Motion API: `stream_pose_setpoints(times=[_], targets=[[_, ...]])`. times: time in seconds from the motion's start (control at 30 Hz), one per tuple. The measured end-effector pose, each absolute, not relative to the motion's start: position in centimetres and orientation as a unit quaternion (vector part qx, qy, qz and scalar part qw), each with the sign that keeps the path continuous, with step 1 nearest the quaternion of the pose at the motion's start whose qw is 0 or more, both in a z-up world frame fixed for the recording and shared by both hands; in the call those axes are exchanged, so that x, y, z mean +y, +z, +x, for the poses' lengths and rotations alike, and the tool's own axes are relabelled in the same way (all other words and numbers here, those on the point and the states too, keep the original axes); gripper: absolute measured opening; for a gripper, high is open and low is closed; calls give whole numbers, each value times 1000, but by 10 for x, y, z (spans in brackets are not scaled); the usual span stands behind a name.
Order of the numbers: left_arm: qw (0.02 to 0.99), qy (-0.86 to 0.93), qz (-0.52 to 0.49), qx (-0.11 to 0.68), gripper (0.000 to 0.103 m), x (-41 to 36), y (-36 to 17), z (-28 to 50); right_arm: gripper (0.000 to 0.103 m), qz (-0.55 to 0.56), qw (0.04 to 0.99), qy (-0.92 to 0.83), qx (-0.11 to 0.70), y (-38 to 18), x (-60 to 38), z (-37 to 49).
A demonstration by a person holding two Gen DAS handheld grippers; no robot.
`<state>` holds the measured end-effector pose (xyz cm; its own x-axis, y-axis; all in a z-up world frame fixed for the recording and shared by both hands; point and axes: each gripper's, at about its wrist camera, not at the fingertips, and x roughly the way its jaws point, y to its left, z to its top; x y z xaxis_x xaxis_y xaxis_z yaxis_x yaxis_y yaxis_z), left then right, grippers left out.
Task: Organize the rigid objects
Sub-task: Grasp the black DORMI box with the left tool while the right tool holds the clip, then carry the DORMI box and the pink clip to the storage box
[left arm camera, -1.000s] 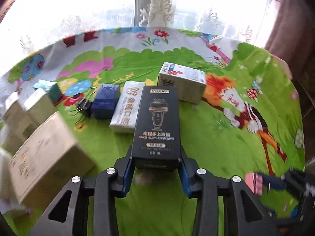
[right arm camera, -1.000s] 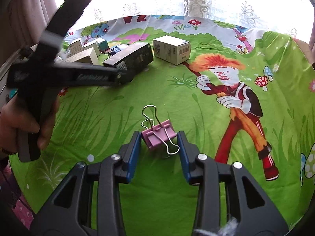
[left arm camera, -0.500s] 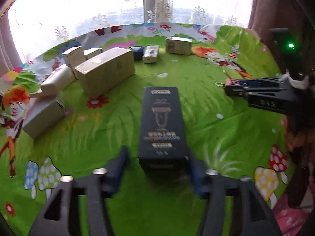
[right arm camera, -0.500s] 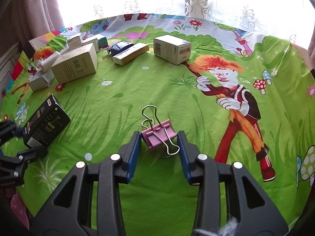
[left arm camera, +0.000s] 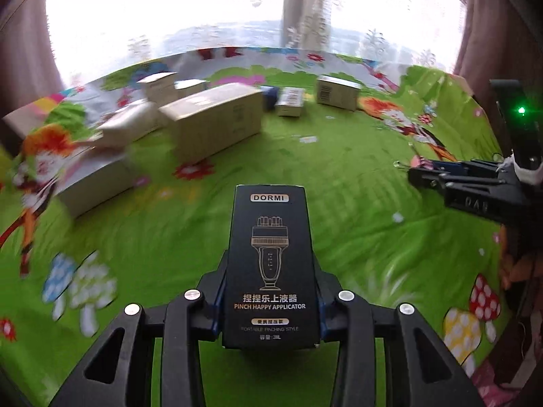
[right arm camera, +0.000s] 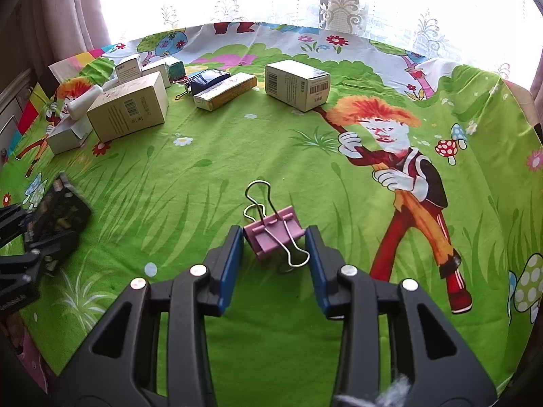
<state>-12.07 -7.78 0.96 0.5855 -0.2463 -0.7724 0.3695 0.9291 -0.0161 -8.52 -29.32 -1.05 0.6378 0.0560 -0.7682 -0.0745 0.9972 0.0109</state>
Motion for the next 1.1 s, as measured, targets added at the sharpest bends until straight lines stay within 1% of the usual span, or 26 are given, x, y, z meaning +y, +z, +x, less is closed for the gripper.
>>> stream_pose_setpoints(times=[0.33, 0.5, 0.63, 0.9, 1.1], targets=[[893, -93, -2, 441, 40, 15, 17, -135, 42, -22, 905, 30, 424, -10, -290, -85], [895, -71, -25, 440, 40, 45, 19, -151, 42, 8, 898, 27, 440, -5, -280, -90], [897, -62, -31, 437, 40, 57, 21, -162, 42, 27, 893, 73, 443, 0, -242, -96], [897, -55, -47, 436, 40, 68, 25, -175, 42, -20, 869, 175, 462, 5, -146, -102], [900, -58, -58, 428, 40, 80, 31, -188, 42, -42, 861, 214, 460, 14, -103, -112]])
